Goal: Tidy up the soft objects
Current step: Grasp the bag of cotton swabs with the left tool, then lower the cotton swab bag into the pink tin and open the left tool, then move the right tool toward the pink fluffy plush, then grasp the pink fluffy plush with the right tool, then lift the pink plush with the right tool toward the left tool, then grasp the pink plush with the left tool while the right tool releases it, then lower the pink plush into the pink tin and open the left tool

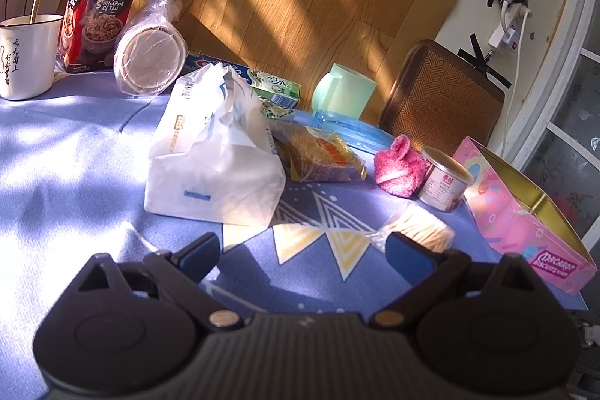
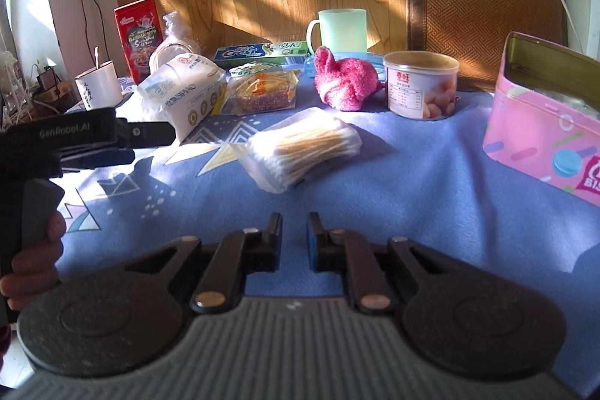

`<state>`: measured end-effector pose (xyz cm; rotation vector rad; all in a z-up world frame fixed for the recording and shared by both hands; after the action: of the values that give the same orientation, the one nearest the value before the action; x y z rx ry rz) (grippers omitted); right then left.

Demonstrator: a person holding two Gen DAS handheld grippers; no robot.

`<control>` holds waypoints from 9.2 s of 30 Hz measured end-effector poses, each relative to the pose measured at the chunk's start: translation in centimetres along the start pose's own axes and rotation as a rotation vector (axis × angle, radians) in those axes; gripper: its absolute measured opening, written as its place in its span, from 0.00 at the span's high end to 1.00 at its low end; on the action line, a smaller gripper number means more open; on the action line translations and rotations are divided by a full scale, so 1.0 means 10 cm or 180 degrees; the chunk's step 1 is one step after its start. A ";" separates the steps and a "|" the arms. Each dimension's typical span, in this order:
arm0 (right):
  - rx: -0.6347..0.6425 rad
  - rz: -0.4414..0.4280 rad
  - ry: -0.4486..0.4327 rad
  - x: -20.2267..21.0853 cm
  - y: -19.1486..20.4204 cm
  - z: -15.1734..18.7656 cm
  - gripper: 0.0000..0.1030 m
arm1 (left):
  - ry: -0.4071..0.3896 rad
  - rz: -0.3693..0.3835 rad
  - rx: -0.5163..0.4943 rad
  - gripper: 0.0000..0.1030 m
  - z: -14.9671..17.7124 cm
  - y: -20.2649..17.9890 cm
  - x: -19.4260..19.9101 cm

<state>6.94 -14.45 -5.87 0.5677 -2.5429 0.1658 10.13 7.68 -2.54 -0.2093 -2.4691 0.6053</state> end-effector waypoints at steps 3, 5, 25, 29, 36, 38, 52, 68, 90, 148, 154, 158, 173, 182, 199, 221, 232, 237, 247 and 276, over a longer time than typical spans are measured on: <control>-0.0015 0.0046 -0.0111 -0.01 -0.05 -0.07 0.49 | 0.0039 0.0078 -0.0112 0.09 -0.01 -0.17 -0.02; -0.0025 -0.0001 -0.0147 -0.06 -0.06 -0.13 0.49 | 0.0060 0.0131 -0.0260 0.12 -0.02 -0.34 -0.05; 0.0059 0.0233 -0.0508 -0.14 -0.16 -0.27 0.62 | 0.0509 0.0459 -0.0950 0.53 0.14 -1.39 -0.57; 0.0205 0.0701 -0.0960 0.25 -0.36 -0.36 0.62 | 0.0275 0.0749 -0.1181 0.51 0.06 -1.94 -0.41; -0.0071 0.1262 -0.1112 0.57 -1.25 -0.40 0.61 | 0.0246 0.1162 -0.1403 0.41 0.11 -3.00 -0.69; -0.0034 0.1570 -0.1078 0.51 -1.52 -0.39 0.59 | 0.0222 0.1060 -0.1339 0.30 0.13 -3.15 -0.86; -0.1085 0.1677 -0.1149 0.96 -1.91 0.12 0.56 | 0.0370 0.0268 -0.1324 0.26 0.42 -2.60 -0.83; -0.1352 0.1383 -0.1060 1.04 -1.54 0.17 0.55 | 0.0447 0.0059 -0.1389 0.25 0.63 -2.12 -0.46; -0.0931 0.1158 -0.0891 0.75 -1.00 -0.11 0.55 | 0.0306 -0.0155 -0.1166 0.18 0.46 -1.44 -0.29; -0.0197 0.0183 -0.0567 0.08 -0.37 -0.23 0.46 | 0.0155 -0.0811 -0.0817 0.14 0.28 -0.47 -0.33; -0.0120 -0.0046 -0.0272 -0.37 -0.31 -0.33 0.37 | 0.0143 -0.0796 -0.0768 0.13 0.27 -0.45 -0.32; -0.0211 -0.0116 -0.0128 -0.56 -0.35 -0.36 0.36 | 0.0144 -0.0779 -0.0756 0.11 0.26 -0.45 -0.32; -0.0100 -0.0101 -0.0089 -0.39 -0.33 -0.24 0.46 | 0.0159 -0.0745 -0.0745 0.08 0.26 -0.45 -0.33; 0.0026 -0.0031 -0.0185 0.20 -0.30 0.13 0.44 | 0.0184 -0.0748 -0.0776 0.06 0.27 -0.46 -0.34; -0.0356 -0.0079 -0.0270 0.41 -0.31 0.36 0.31 | 0.0220 -0.0836 -0.0884 0.06 0.31 -0.49 -0.36; -0.0385 -0.0110 -0.0276 0.41 -0.28 0.37 0.30 | 0.0241 -0.0788 -0.0896 0.03 0.31 -0.50 -0.36; -0.0370 -0.0109 -0.0284 0.42 -0.30 0.36 0.30 | 0.0271 -0.0615 -0.0782 0.03 0.28 -0.51 -0.33; -0.0364 -0.0125 -0.0303 0.40 -0.32 0.34 0.30 | 0.0371 0.0120 -0.0750 0.03 0.34 -0.88 -0.10; -0.0253 -0.0101 -0.0311 0.31 -0.32 0.28 0.32 | 0.1093 0.0937 -0.0873 0.38 0.72 -1.65 -0.32; -0.0592 0.1497 -0.1203 0.76 -1.65 0.03 0.35 | 0.0349 0.0614 -0.1361 0.12 0.39 -2.68 -0.67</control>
<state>7.95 -32.18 -2.08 -0.0911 -2.9807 -0.0180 13.05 -19.36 3.73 -0.6353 -2.4593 0.1274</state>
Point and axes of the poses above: each gripper's, at about its wrist camera, not at the fingertips, and x roughly against the way its jaws point, y to its left, z to its underside, the point moved 8 cm from there along -x, roughly the way its jaws point, and after that the axes turned 8 degrees about x, right-handed, at the moved point
